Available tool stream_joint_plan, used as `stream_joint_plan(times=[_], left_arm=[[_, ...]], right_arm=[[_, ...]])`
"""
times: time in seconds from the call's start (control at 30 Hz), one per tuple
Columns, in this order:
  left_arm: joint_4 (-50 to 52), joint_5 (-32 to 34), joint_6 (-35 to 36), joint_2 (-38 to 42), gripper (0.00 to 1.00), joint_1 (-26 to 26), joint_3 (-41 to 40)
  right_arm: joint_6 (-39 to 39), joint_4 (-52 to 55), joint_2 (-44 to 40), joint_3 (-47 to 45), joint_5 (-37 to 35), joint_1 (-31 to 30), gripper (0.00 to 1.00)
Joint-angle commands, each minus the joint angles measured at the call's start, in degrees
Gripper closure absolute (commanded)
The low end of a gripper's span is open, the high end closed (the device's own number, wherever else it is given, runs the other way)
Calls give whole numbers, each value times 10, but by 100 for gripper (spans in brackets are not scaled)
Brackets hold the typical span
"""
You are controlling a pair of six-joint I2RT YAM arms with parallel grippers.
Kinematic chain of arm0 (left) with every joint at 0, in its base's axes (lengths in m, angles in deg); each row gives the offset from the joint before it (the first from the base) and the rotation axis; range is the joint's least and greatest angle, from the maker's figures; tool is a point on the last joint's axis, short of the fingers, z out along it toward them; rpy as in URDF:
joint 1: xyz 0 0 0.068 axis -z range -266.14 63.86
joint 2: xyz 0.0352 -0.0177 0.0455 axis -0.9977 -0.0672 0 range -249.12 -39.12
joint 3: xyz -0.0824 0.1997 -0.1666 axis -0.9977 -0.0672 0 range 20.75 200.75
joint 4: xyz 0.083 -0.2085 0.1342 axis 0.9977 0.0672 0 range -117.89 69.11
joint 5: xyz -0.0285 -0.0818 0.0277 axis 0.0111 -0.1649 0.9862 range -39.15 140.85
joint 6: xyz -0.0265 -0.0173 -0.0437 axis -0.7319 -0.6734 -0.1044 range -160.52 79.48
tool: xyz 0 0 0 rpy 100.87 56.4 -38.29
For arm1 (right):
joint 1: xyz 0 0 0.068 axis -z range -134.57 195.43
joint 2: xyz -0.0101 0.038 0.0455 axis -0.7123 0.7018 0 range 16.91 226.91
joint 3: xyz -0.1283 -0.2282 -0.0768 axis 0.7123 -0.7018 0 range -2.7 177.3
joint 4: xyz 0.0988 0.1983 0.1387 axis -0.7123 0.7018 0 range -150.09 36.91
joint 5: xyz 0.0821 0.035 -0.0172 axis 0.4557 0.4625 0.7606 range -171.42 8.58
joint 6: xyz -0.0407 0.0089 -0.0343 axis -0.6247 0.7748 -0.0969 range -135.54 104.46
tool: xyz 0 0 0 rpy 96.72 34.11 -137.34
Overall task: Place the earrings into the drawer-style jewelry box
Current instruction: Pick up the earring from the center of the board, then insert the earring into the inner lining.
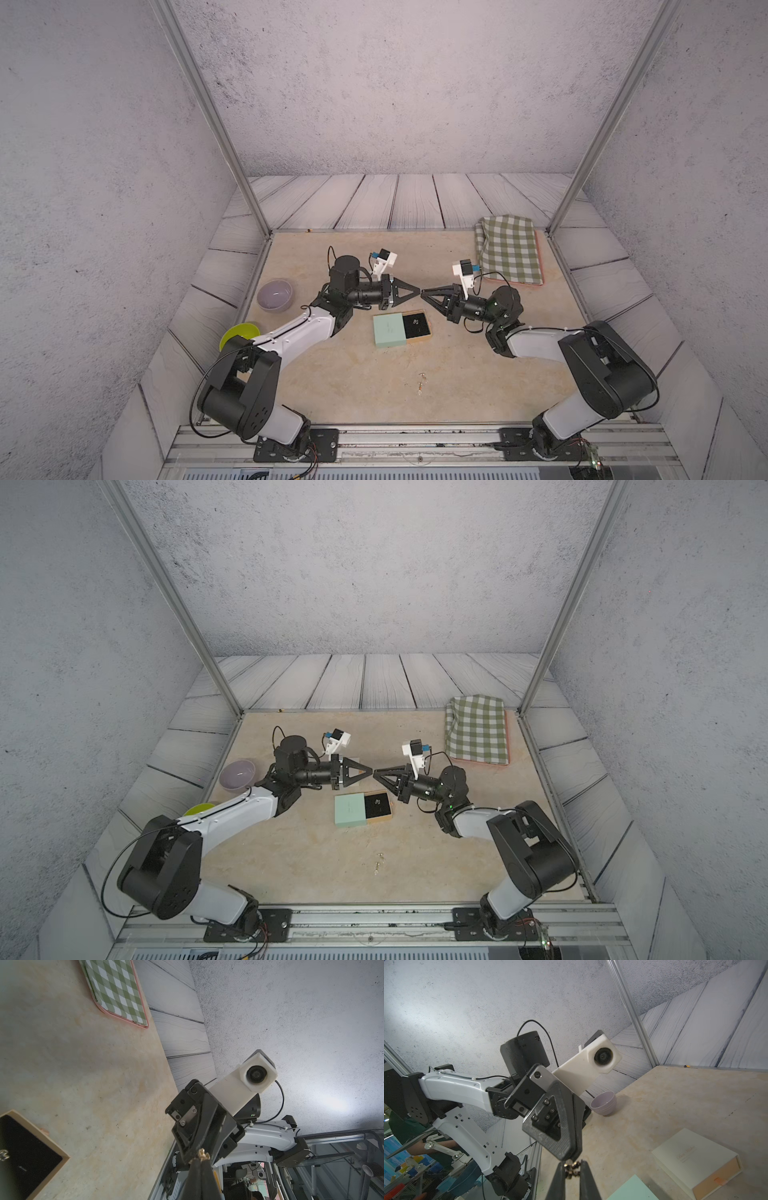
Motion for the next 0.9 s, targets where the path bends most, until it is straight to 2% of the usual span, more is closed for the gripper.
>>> stream_joint_plan(times=[0.0,0.03,0.1,0.17,0.27,0.37,0.47,0.63,0.87], left_arm=[[11,4,21,10,100,4,-4],[20,5,27,10,93,5,-1],[62,9,52,14,56,2,8],[131,29,92,30,30,-4,14],[284,107,178,77,12,-23,15],[414,209,244,110,11,-40,10],[491,252,283,116,11,-64,5],[542,280,315,104,11,-99,-9],[582,260,356,37,12,-138,18]], right_arm=[[-11,54,-30,12,-12,0,91],[-11,100,-40,17,-22,0,92],[-45,295,-69,50,-37,0,93],[-124,545,-91,107,-65,-2,96],[-172,827,-91,181,-176,-2,100],[-193,1048,-35,272,-260,-4,100],[-209,1204,43,359,-275,-11,95],[-201,1312,104,458,-324,-57,91],[-173,1354,174,545,-414,-108,91]])
